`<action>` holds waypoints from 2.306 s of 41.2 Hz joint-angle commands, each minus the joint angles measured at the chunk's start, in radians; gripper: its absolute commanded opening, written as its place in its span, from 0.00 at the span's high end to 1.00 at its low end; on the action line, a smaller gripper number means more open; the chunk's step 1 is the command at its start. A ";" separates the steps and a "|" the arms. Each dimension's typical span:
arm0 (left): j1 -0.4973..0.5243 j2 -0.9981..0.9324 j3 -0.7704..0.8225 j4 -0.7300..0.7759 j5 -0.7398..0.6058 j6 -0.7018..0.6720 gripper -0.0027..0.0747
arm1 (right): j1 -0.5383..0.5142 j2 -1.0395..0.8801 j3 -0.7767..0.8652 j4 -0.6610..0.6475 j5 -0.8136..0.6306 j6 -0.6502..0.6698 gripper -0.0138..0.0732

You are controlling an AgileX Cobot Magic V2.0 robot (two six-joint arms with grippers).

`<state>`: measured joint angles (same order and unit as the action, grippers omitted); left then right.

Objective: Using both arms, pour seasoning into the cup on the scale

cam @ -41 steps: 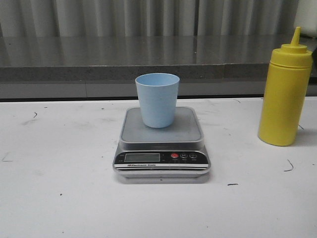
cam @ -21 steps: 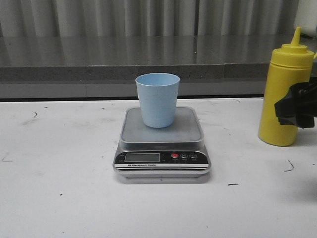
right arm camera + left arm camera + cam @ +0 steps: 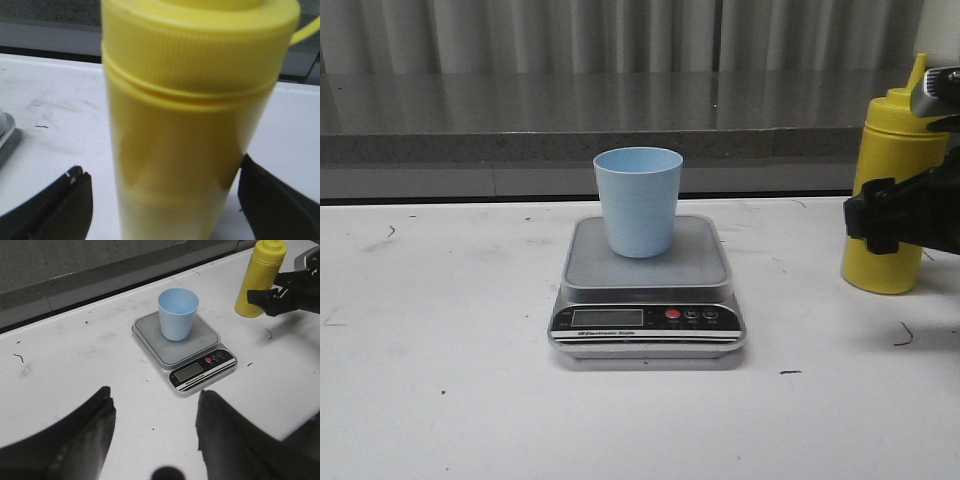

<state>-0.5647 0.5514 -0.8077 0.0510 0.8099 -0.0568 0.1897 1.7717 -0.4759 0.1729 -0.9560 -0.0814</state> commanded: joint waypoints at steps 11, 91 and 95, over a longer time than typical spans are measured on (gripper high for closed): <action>-0.004 0.002 -0.026 -0.005 -0.076 -0.002 0.49 | -0.007 0.077 -0.146 0.056 -0.090 0.001 0.14; -0.004 0.002 -0.026 -0.005 -0.076 -0.002 0.49 | 0.326 -0.040 -0.833 -1.702 1.520 -0.206 0.53; -0.004 0.002 -0.026 -0.005 -0.076 -0.002 0.49 | 0.326 -0.038 -0.833 -1.791 1.503 -0.206 0.53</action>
<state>-0.5647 0.5514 -0.8077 0.0510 0.8099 -0.0568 0.5156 1.7886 -1.2674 -1.4642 0.5417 -0.2906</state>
